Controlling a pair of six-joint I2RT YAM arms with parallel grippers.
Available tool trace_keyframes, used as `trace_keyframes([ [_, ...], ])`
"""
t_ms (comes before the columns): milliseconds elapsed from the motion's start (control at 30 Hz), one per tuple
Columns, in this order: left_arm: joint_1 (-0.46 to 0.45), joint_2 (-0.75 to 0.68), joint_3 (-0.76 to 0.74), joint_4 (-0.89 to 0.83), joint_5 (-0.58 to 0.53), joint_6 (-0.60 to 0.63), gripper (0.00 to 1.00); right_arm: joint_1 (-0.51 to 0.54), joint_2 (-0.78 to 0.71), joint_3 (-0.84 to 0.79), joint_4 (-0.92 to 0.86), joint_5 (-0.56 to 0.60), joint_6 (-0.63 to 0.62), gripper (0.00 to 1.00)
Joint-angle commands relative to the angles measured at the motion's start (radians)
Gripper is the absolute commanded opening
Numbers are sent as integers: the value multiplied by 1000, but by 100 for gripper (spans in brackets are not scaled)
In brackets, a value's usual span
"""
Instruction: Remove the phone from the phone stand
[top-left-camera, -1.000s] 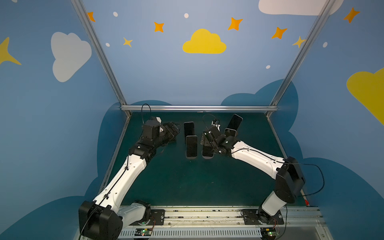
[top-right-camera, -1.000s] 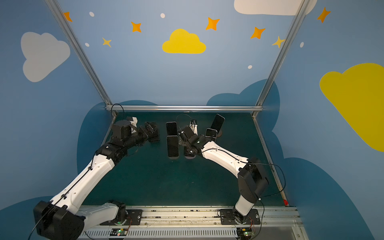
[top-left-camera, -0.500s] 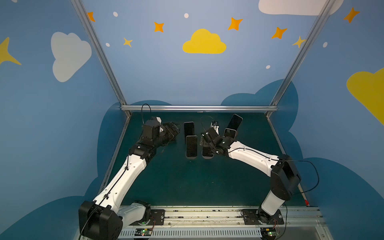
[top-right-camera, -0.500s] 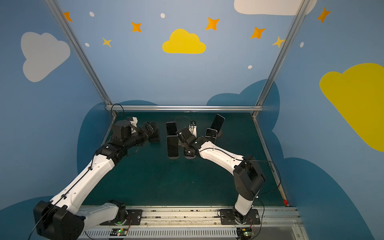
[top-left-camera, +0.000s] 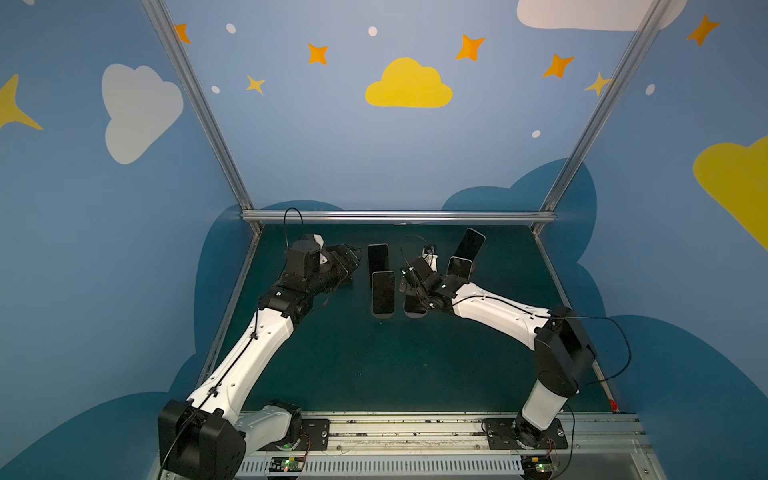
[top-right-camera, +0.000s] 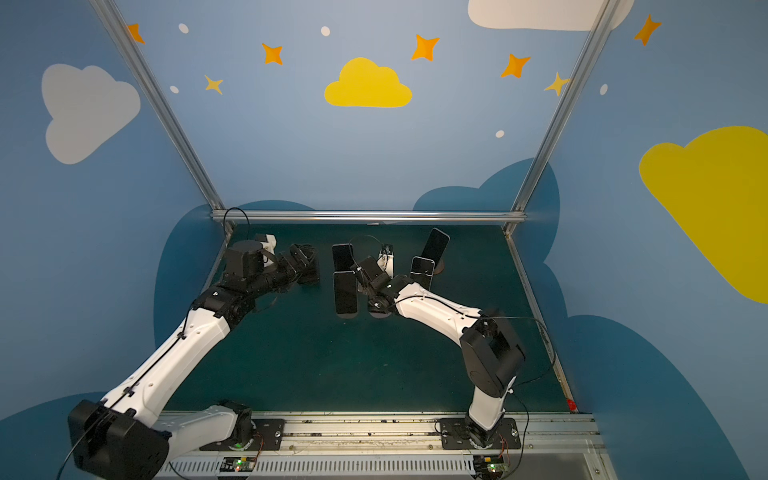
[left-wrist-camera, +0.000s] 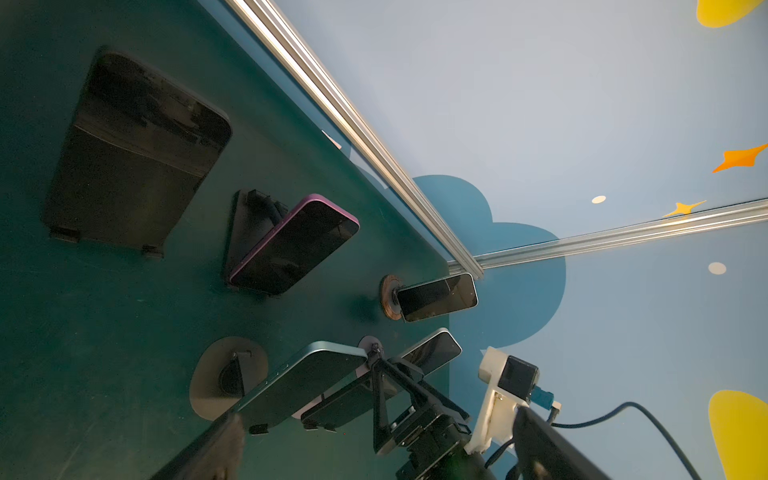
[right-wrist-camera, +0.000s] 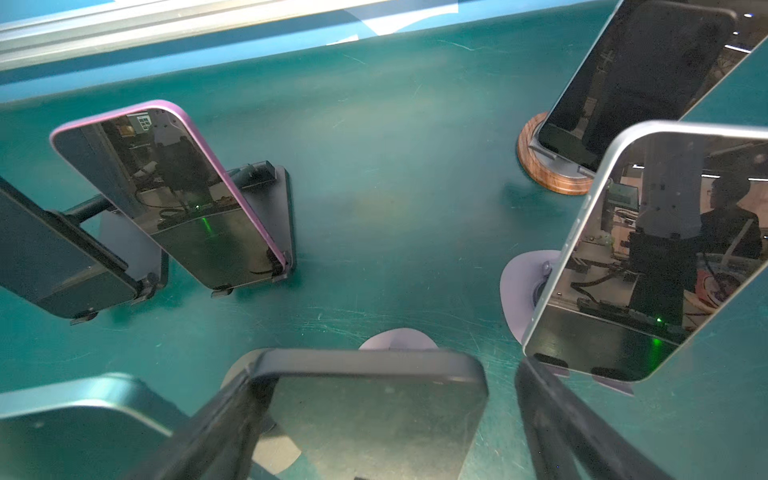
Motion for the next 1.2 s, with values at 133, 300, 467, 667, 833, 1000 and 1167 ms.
trace_keyframes([
  [133,1,5,-7,21,7,2,100,5,13,-33,54,14,14,91],
  [300,2,3,-9,24,8,1,100,5,25,-38,61,15,27,91],
  [467,3,3,-10,23,5,0,100,6,34,-41,71,12,35,90],
  [667,2,11,-10,24,5,-2,100,6,28,-55,74,26,42,85],
  [833,2,13,-10,24,10,-3,100,6,24,-69,82,32,45,78],
  [1000,2,14,-10,26,7,-3,100,9,19,-73,106,23,20,73],
  [1167,4,15,-12,24,1,-3,100,11,12,-79,118,23,15,68],
])
